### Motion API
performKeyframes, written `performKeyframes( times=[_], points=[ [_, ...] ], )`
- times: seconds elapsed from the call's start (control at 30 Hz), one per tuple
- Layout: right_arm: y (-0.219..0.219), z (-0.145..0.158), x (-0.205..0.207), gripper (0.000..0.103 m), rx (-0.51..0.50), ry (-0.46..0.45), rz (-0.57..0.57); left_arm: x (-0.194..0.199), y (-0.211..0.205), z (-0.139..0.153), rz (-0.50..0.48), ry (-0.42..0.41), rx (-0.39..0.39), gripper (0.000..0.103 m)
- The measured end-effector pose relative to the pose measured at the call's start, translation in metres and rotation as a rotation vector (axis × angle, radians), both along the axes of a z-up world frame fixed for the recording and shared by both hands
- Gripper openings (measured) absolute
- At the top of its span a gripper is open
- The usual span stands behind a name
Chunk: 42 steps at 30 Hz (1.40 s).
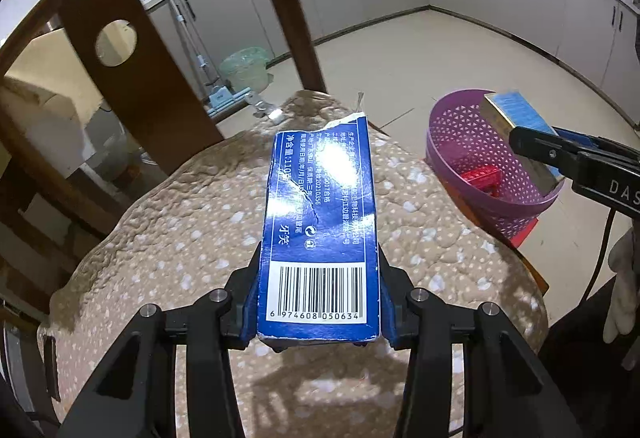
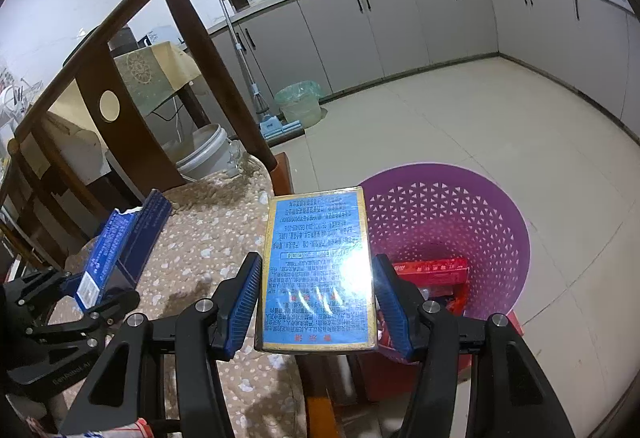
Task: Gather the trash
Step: 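Carry the blue toothpaste box and blue card box over the purple basket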
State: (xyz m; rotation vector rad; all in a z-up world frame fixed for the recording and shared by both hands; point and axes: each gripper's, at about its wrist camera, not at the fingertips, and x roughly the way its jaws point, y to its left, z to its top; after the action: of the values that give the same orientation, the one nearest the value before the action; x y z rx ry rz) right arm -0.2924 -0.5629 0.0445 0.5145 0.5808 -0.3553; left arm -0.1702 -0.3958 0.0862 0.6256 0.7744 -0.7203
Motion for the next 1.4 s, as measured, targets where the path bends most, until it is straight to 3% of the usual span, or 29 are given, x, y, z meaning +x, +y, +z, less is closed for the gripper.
performKeyframes(
  times=[0.5, 1.4],
  points=[
    [-0.016, -0.004, -0.008, 0.061, 0.035, -0.013, -0.031, -0.010, -0.028, -0.014, -0.042, 0.025, 0.021, 0.045],
    [-0.030, -0.012, -0.009, 0.061, 0.081, -0.011, -0.071, 0.001, -0.035, -0.030, -0.037, 0.072, 0.030, 0.045]
  ],
)
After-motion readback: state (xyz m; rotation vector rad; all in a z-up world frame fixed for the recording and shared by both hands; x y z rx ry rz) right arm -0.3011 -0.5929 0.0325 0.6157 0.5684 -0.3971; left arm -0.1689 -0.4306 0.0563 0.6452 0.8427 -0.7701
